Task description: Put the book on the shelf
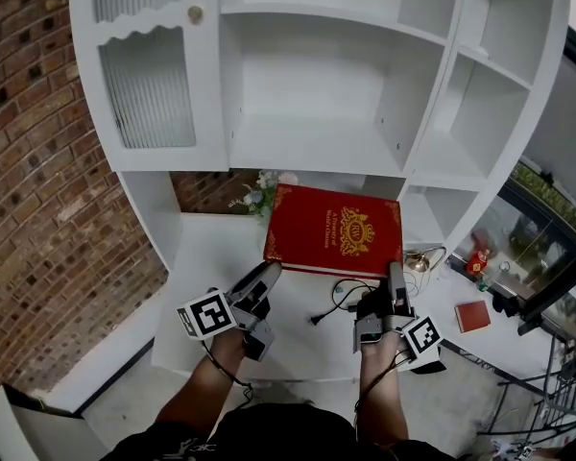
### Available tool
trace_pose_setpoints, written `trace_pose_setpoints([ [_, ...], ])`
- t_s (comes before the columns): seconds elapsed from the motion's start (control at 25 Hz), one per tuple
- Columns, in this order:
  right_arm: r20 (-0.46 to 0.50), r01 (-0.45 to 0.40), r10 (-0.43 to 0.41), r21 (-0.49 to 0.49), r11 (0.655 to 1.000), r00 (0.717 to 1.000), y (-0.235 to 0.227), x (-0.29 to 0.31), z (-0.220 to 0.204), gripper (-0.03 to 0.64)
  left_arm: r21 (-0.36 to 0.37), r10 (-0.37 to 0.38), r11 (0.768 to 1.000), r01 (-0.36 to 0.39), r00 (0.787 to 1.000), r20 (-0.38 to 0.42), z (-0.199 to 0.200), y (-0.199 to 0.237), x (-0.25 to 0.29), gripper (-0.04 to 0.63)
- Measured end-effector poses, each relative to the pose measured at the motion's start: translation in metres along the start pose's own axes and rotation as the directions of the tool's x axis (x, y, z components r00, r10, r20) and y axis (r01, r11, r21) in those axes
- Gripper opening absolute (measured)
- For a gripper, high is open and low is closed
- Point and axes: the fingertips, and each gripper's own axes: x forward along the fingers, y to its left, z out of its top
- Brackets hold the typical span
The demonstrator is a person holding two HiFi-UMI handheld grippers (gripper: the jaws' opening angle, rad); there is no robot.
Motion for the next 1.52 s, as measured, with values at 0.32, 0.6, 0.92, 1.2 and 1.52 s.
trace_pose_setpoints([
  [0.32,-0.005,-0.061,0.061,-0.034,0.998,0.998,0.022,0.014,0.009,0.273,0.036,-0.029,0.999,0.028,0.999,0.032,0.009,-0.017,0.003,0.213],
  [0.6,-0.018,-0.119,0.119,-0.002,0.993,0.993,0.039,0.035,0.007,0.272,0.183,0.034,0.982,-0.043,0.998,0.051,0.027,-0.022,0.003,0.082],
  [0.92,-0.019,-0.157,0.158,0.032,0.987,0.987,0.053,0.062,0.007,0.272,0.277,0.026,0.959,-0.053,0.995,0.099,0.052,-0.032,0.011,0.054],
  [1.2,-0.035,-0.159,0.16,0.029,0.987,0.986,0.056,0.088,0.007,0.272,0.335,0.049,0.938,-0.087,0.992,0.12,0.072,-0.029,0.027,0.055],
  [1.52,-0.036,-0.125,0.125,0.007,0.992,0.992,0.054,0.122,0.017,0.276,0.387,0.079,0.914,-0.124,0.988,0.131,0.09,-0.023,0.053,0.055],
])
